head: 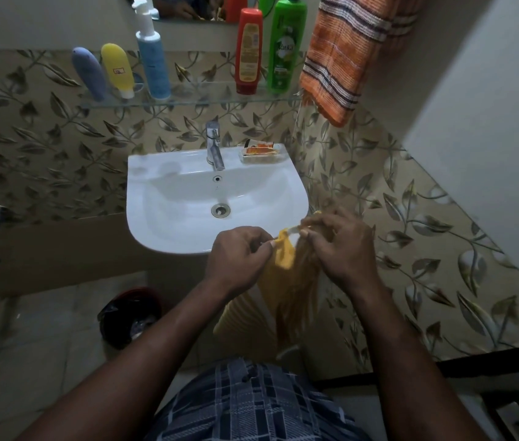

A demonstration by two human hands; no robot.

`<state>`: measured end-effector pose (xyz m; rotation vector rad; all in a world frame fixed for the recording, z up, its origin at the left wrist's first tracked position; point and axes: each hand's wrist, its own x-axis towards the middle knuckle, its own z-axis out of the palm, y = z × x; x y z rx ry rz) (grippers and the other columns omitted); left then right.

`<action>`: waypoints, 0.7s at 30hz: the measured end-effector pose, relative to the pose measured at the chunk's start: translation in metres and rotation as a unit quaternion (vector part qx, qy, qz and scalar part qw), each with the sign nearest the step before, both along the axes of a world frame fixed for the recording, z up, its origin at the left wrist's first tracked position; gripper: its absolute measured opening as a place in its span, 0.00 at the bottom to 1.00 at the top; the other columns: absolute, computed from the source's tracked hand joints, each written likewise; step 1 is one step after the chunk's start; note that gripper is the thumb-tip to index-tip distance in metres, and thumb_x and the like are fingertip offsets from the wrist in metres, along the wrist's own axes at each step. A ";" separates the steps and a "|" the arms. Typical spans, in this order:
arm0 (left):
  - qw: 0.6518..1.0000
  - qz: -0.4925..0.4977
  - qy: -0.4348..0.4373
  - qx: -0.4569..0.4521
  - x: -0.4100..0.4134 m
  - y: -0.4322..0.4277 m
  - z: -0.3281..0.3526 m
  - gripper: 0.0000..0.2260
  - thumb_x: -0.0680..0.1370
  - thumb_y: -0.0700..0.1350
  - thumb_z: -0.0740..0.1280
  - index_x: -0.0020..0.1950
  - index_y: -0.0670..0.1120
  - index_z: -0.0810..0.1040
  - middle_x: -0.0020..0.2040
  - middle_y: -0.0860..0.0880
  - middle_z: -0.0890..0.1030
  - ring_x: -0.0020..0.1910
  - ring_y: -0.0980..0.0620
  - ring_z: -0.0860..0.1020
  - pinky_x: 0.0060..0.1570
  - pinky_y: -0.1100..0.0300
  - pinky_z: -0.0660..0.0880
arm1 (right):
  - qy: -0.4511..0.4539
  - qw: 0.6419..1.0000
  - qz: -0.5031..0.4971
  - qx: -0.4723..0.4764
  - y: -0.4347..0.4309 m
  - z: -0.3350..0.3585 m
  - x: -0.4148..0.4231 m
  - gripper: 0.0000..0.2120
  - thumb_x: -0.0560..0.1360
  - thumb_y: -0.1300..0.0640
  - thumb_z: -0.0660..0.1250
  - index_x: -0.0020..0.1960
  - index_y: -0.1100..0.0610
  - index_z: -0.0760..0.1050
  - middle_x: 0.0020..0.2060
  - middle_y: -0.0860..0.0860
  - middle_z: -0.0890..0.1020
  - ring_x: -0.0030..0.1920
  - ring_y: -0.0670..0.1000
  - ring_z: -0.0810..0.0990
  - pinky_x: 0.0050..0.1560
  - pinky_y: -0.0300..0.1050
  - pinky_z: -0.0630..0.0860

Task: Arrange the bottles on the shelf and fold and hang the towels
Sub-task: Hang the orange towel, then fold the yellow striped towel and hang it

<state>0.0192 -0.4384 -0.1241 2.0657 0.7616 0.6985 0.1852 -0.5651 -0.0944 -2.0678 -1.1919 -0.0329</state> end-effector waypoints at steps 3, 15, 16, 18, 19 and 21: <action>0.998 -0.013 0.028 0.047 0.002 -0.001 0.001 0.12 0.75 0.53 0.67 0.48 0.50 0.88 0.33 0.58 0.78 0.35 0.54 0.78 0.37 0.57 0.74 | 0.023 0.991 0.132 0.011 0.001 -0.002 -0.018 0.18 0.73 0.55 0.79 0.63 0.52 0.85 0.50 0.49 0.78 0.49 0.43 0.78 0.51 0.31 0.72; 0.996 -0.068 0.004 0.056 -0.009 -0.002 -0.002 0.12 0.77 0.53 0.69 0.50 0.50 0.89 0.38 0.57 0.76 0.40 0.52 0.78 0.38 0.51 0.76 | 0.042 0.971 0.189 -0.142 0.012 -0.007 -0.002 0.11 0.74 0.45 0.77 0.50 0.51 0.88 0.43 0.46 0.81 0.45 0.48 0.80 0.46 0.48 0.77; 0.996 -0.053 0.011 0.072 -0.008 -0.004 -0.003 0.11 0.77 0.53 0.69 0.50 0.50 0.89 0.37 0.57 0.75 0.39 0.52 0.77 0.37 0.51 0.76 | 0.030 0.971 0.182 -0.152 0.013 -0.007 -0.002 0.11 0.74 0.45 0.77 0.50 0.51 0.88 0.43 0.47 0.81 0.45 0.49 0.80 0.47 0.50 0.77; 0.994 -0.030 0.023 0.099 -0.008 -0.008 -0.005 0.11 0.76 0.53 0.69 0.49 0.50 0.89 0.36 0.57 0.73 0.37 0.51 0.77 0.36 0.51 0.76 | 0.007 0.970 0.172 -0.175 0.014 -0.006 -0.003 0.11 0.75 0.44 0.76 0.48 0.52 0.87 0.43 0.47 0.81 0.45 0.49 0.80 0.47 0.51 0.78; 0.994 -0.023 0.027 0.107 -0.009 -0.008 -0.007 0.10 0.76 0.52 0.70 0.49 0.50 0.89 0.36 0.57 0.73 0.37 0.51 0.77 0.36 0.50 0.76 | 0.002 0.970 0.168 -0.176 0.014 -0.006 -0.004 0.10 0.74 0.45 0.77 0.47 0.52 0.87 0.43 0.47 0.81 0.44 0.49 0.80 0.47 0.51 0.78; 0.994 -0.018 0.026 0.106 -0.009 -0.007 -0.007 0.10 0.76 0.53 0.70 0.49 0.50 0.88 0.37 0.57 0.75 0.37 0.52 0.78 0.36 0.49 0.77 | -0.001 0.975 0.162 -0.150 0.014 -0.006 -0.004 0.09 0.74 0.47 0.78 0.45 0.52 0.86 0.42 0.48 0.81 0.43 0.49 0.79 0.45 0.50 0.78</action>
